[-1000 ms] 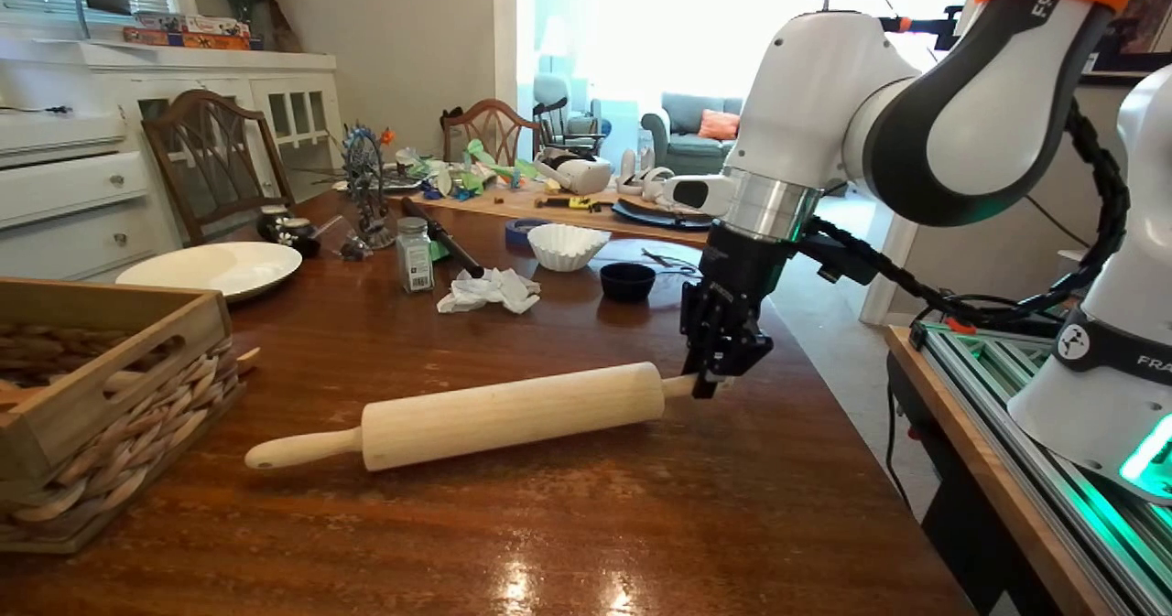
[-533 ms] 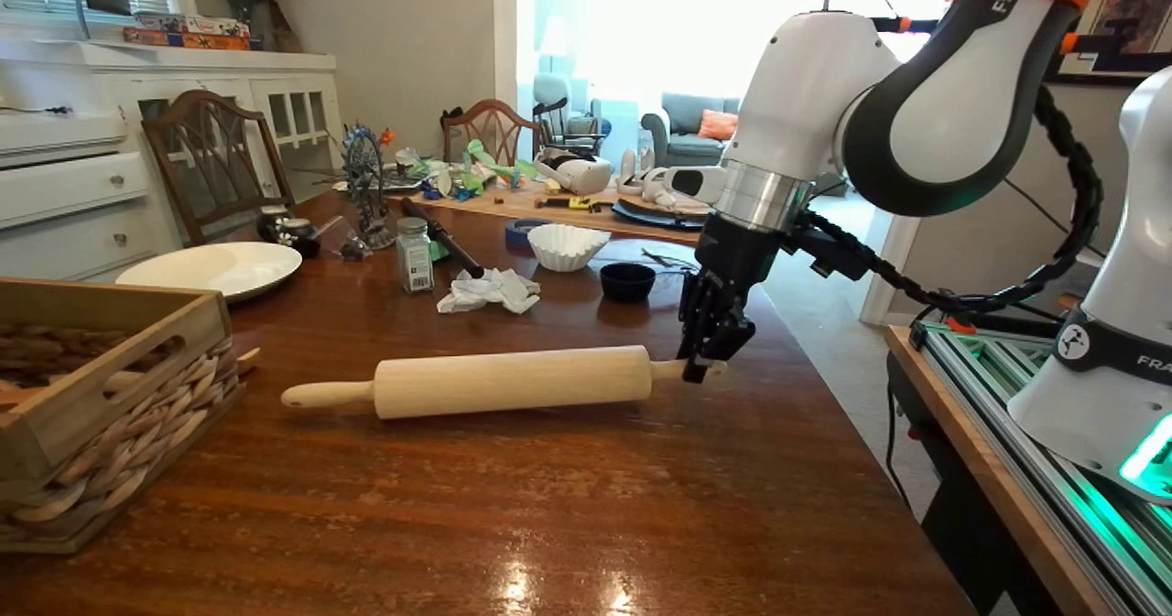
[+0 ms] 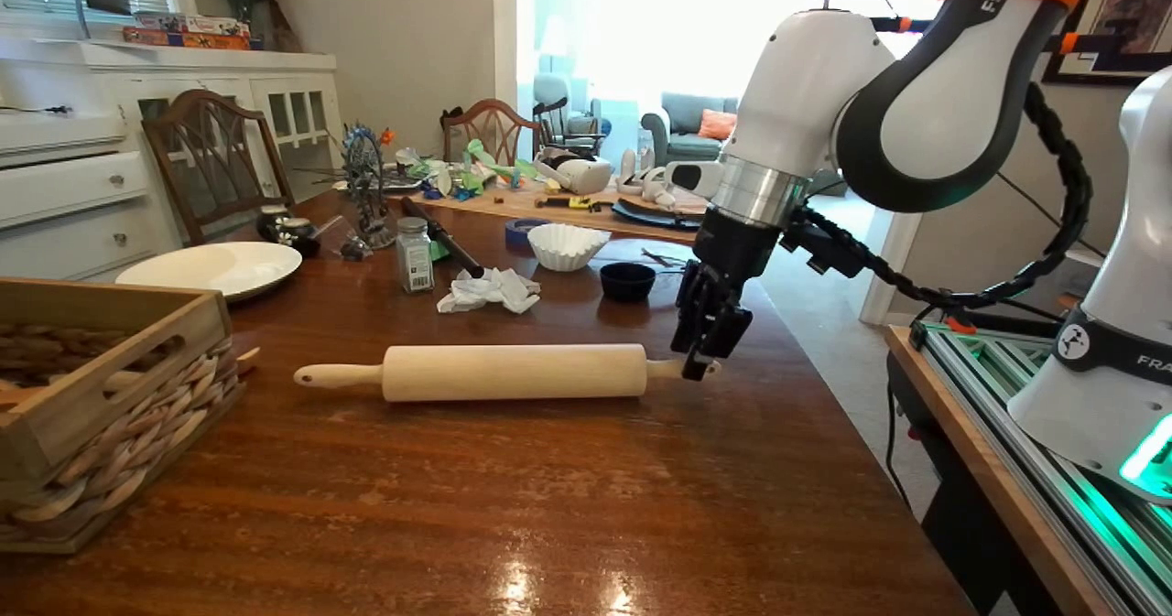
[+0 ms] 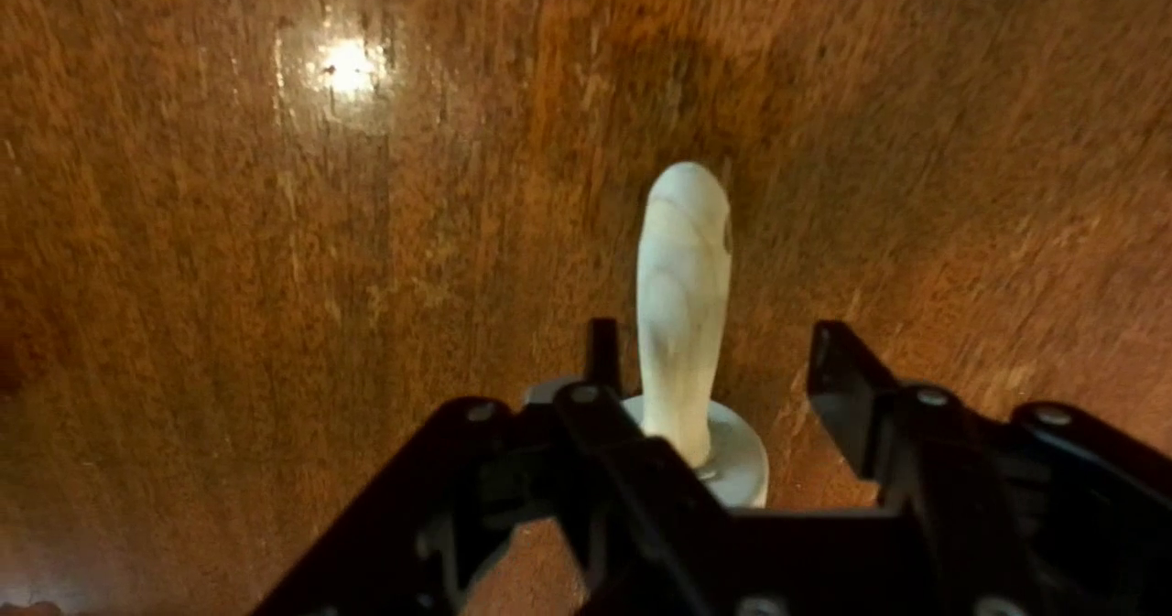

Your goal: Move the rolling pin back and forth.

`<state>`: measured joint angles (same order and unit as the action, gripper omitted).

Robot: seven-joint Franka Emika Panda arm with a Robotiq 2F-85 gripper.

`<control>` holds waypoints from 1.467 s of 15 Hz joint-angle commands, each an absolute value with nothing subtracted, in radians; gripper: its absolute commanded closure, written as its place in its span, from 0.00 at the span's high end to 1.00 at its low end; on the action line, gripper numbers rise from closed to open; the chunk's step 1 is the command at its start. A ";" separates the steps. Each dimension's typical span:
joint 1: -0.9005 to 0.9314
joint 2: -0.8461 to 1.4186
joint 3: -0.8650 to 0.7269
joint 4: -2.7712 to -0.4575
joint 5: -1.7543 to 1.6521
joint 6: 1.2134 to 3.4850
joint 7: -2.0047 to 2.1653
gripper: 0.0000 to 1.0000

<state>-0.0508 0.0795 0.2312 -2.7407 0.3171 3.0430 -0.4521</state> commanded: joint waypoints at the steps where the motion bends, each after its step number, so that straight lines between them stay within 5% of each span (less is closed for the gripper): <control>1: -0.032 0.022 0.229 -2.762 0.317 3.045 -0.400 0.89; 3: -0.020 0.000 0.198 -2.762 0.239 3.038 -0.330 1.00; 11: 0.001 -0.203 0.243 -2.762 0.349 2.844 -0.196 1.00; 22: 0.148 -0.322 0.052 -2.743 0.312 2.658 -0.113 1.00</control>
